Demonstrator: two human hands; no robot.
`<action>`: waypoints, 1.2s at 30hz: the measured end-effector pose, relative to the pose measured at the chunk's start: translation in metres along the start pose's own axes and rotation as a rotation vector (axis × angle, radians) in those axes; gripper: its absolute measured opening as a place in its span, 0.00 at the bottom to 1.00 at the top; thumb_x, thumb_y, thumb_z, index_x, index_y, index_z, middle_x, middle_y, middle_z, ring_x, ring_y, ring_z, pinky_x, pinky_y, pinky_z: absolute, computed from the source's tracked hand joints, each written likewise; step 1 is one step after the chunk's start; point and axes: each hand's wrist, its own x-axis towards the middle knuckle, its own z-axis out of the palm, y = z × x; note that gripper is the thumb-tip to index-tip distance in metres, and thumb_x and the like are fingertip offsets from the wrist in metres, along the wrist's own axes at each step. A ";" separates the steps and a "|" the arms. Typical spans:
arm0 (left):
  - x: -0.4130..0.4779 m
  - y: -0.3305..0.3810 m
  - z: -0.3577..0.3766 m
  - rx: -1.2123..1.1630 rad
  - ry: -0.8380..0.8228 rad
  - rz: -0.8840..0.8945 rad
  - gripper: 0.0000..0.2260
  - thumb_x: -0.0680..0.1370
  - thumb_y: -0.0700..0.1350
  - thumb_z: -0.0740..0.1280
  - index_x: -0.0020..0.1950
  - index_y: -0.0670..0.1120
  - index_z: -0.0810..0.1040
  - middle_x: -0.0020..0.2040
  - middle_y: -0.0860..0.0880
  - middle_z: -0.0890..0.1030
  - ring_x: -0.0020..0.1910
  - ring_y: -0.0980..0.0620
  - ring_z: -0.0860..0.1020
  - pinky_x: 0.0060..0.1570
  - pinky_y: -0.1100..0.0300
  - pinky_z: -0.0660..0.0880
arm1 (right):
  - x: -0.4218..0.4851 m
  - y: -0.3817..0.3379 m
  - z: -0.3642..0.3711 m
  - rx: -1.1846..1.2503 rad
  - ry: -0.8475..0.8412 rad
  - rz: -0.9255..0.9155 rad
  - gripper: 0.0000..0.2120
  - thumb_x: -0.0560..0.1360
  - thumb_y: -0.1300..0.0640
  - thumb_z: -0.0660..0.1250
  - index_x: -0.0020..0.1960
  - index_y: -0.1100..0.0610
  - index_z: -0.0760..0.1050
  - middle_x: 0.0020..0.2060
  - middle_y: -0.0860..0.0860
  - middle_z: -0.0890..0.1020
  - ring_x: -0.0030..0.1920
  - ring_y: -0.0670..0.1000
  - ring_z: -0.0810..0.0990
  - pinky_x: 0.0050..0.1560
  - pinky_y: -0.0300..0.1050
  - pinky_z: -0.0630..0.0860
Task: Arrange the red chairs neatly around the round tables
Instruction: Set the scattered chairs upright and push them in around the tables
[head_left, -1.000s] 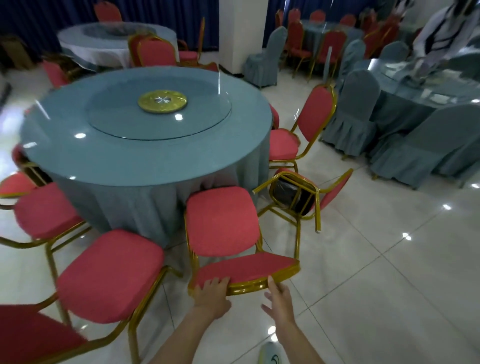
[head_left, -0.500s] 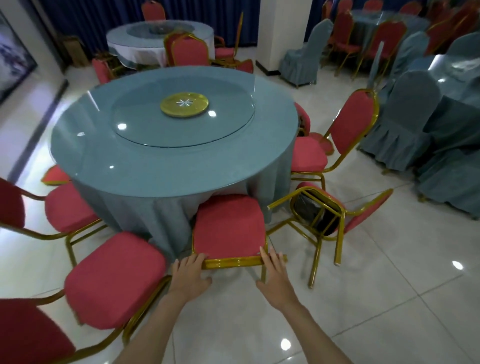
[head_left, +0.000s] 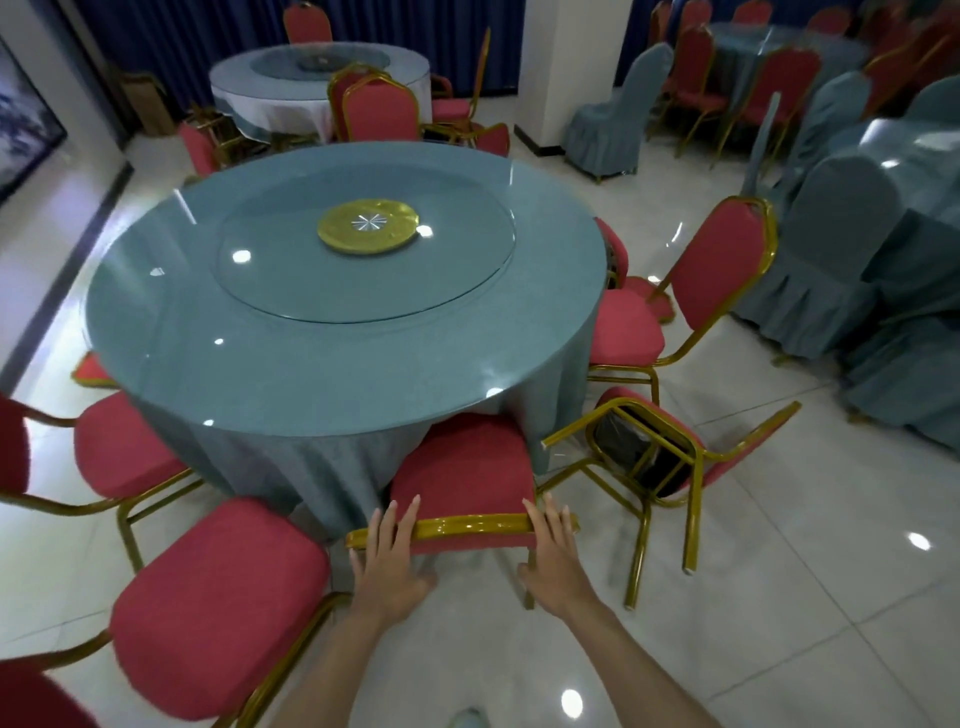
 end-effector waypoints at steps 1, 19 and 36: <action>0.000 -0.001 0.002 0.017 -0.003 -0.015 0.49 0.70 0.56 0.69 0.80 0.68 0.38 0.84 0.54 0.42 0.82 0.50 0.36 0.76 0.28 0.42 | -0.002 -0.001 0.002 -0.015 0.009 -0.001 0.46 0.78 0.62 0.66 0.83 0.41 0.40 0.82 0.44 0.34 0.81 0.56 0.32 0.79 0.56 0.57; 0.025 0.149 0.024 -0.120 0.158 0.099 0.18 0.82 0.53 0.65 0.73 0.61 0.72 0.67 0.62 0.75 0.72 0.58 0.69 0.78 0.38 0.41 | -0.030 0.078 -0.109 0.659 0.262 0.151 0.20 0.84 0.47 0.62 0.75 0.42 0.69 0.68 0.39 0.71 0.66 0.41 0.72 0.67 0.41 0.65; 0.035 0.460 0.189 -0.464 -0.058 0.204 0.10 0.82 0.39 0.66 0.54 0.55 0.82 0.55 0.58 0.82 0.55 0.61 0.79 0.51 0.68 0.73 | -0.074 0.338 -0.333 0.768 0.382 0.190 0.08 0.82 0.57 0.66 0.56 0.45 0.81 0.46 0.45 0.87 0.47 0.45 0.85 0.51 0.41 0.78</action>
